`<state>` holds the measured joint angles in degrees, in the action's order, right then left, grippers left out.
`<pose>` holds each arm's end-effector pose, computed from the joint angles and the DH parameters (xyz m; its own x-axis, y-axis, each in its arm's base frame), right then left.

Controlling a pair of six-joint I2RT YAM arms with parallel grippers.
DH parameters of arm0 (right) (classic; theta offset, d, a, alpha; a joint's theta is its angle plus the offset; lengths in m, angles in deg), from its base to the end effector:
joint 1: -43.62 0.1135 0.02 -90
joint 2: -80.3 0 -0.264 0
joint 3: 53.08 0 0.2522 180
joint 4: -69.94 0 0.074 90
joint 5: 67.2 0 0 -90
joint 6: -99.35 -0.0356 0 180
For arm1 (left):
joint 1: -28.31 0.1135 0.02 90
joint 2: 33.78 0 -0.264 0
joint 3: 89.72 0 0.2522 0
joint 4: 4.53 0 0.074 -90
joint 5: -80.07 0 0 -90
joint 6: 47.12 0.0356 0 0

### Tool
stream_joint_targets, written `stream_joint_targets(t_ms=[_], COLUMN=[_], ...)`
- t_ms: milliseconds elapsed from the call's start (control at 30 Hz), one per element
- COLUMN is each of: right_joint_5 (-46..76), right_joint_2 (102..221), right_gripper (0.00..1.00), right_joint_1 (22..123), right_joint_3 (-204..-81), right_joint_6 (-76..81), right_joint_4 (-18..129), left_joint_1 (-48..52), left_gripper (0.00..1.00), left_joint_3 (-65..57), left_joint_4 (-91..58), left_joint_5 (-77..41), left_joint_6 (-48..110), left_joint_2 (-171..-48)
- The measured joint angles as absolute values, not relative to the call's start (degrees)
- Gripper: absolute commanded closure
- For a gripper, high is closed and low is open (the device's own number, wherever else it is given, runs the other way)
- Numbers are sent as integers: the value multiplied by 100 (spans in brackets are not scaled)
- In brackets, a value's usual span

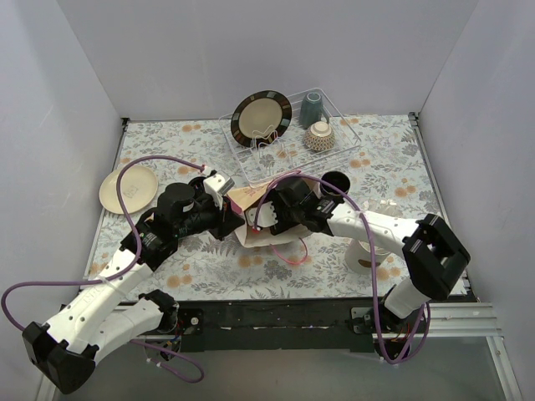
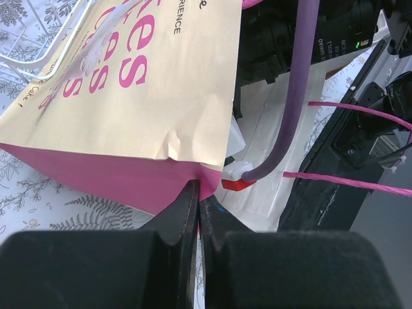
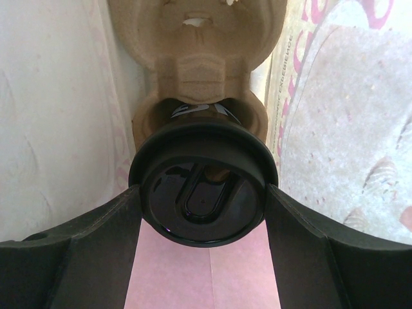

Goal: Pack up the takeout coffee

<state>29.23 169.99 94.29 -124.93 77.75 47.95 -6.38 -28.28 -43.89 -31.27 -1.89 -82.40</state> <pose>0.2202 0.2625 0.2302 0.5145 -0.8298 -0.2160 -0.6403 -0.2043 -0.7404 0.1466 -0.1172 0.3197 -0.8227 -0.2283 -0.5206 0.3076 0.5913 -0.7455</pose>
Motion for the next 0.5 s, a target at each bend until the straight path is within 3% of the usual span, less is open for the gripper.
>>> stream_joint_targets(t_ms=[100, 300, 367, 500], right_joint_5=[2921, 2860, 2814, 2685], right_joint_2=[17036, 17067, 17067, 17043], right_gripper=[22, 20, 7, 5], right_joint_1=[9425, 9386, 9370, 9329], right_joint_3=[-12609, -12967, -13133, -13371], right_joint_6=[7733, 7613, 7523, 7375], right_joint_4=[4653, 4098, 3838, 3447], left_joint_1=[-638, -641, -641, -638], left_gripper=[100, 100, 100, 100], left_joint_3=[-2821, -2706, -2668, -2548], left_joint_4=[-4398, -4490, -4520, -4569], left_joint_5=[-3086, -2957, -2928, -2898], left_joint_6=[-192, -246, -288, -436], left_joint_2=[-8231, -8235, -8255, -8349])
